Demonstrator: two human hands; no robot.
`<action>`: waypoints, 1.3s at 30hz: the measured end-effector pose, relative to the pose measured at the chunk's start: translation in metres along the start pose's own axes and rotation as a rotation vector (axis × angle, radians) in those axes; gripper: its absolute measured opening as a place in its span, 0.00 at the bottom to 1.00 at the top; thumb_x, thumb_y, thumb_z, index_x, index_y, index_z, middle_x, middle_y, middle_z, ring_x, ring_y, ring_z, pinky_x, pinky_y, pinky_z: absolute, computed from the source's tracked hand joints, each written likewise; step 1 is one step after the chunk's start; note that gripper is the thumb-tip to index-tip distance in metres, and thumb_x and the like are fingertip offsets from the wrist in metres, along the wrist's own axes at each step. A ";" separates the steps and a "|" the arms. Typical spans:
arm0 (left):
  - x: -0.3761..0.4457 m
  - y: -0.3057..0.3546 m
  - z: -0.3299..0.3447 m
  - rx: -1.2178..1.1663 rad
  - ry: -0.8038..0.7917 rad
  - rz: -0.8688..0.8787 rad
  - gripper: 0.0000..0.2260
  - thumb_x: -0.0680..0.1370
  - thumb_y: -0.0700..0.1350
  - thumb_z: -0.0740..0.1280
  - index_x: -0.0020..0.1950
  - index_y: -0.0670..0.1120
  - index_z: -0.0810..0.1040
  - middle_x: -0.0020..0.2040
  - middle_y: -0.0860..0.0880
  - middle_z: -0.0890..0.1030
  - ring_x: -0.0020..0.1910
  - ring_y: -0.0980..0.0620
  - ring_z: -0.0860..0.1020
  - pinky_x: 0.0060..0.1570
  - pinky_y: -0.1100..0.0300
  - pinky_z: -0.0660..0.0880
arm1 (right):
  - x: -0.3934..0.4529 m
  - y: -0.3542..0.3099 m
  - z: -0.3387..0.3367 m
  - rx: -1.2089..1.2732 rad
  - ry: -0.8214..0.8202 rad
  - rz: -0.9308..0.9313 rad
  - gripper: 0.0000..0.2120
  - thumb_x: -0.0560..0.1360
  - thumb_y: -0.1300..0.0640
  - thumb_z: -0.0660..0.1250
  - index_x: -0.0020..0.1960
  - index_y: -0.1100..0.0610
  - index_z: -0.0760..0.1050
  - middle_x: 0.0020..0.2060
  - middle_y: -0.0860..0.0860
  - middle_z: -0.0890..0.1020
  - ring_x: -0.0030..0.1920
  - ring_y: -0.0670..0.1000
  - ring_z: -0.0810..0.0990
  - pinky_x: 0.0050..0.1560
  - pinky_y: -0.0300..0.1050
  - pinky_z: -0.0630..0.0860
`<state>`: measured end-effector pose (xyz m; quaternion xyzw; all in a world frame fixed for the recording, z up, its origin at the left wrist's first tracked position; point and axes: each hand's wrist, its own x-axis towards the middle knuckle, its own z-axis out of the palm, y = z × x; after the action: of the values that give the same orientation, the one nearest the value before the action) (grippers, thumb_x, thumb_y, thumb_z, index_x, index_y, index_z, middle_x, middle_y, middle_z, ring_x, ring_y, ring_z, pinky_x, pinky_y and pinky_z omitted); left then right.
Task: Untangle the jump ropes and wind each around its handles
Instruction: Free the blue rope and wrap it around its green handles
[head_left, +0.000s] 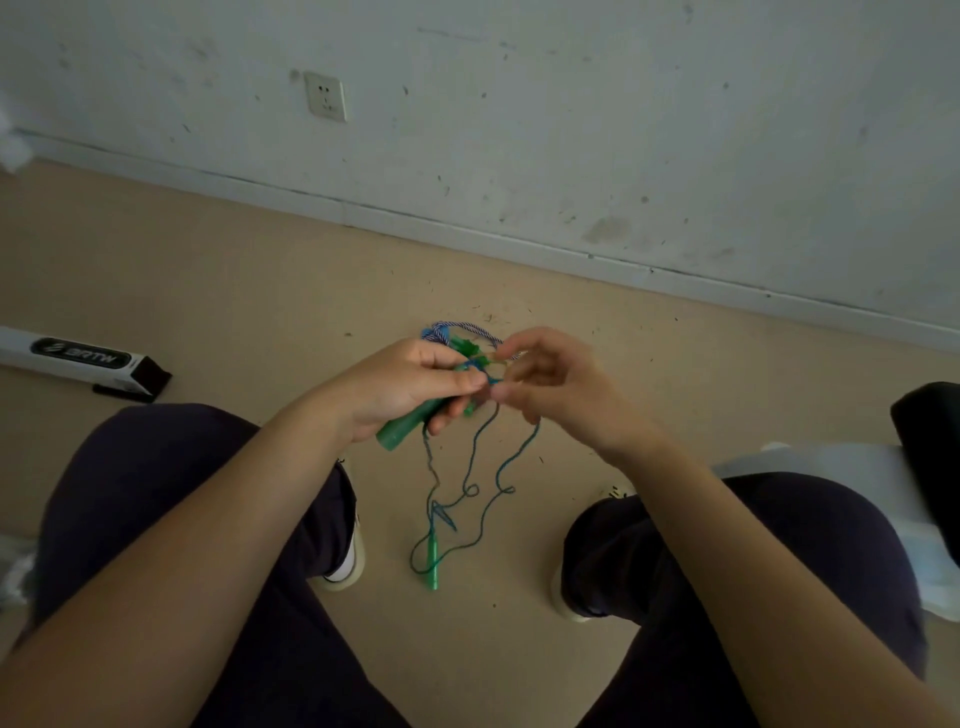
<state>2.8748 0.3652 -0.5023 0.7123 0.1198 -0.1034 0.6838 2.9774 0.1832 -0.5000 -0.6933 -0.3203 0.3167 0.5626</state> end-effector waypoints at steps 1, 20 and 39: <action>0.000 0.001 0.003 -0.019 -0.016 0.001 0.08 0.79 0.43 0.67 0.44 0.40 0.81 0.31 0.47 0.75 0.27 0.51 0.71 0.30 0.58 0.71 | 0.000 0.002 0.005 -0.034 -0.025 -0.008 0.13 0.70 0.62 0.76 0.50 0.55 0.77 0.36 0.54 0.82 0.34 0.48 0.77 0.36 0.39 0.74; 0.001 0.006 0.004 -0.037 0.022 0.036 0.08 0.80 0.41 0.65 0.47 0.39 0.80 0.30 0.48 0.75 0.25 0.53 0.71 0.30 0.61 0.71 | -0.001 -0.007 0.003 -0.020 0.052 0.010 0.08 0.74 0.69 0.70 0.43 0.57 0.77 0.31 0.47 0.80 0.28 0.40 0.74 0.29 0.33 0.68; 0.005 0.002 0.002 -0.054 0.071 0.042 0.10 0.80 0.41 0.65 0.51 0.34 0.81 0.30 0.48 0.75 0.25 0.52 0.71 0.31 0.61 0.70 | 0.004 0.000 -0.007 0.010 0.298 -0.053 0.07 0.76 0.67 0.68 0.44 0.57 0.74 0.32 0.50 0.79 0.29 0.46 0.74 0.33 0.39 0.72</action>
<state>2.8798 0.3635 -0.5017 0.6993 0.1317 -0.0603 0.7000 2.9850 0.1823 -0.4987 -0.7210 -0.2498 0.1970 0.6156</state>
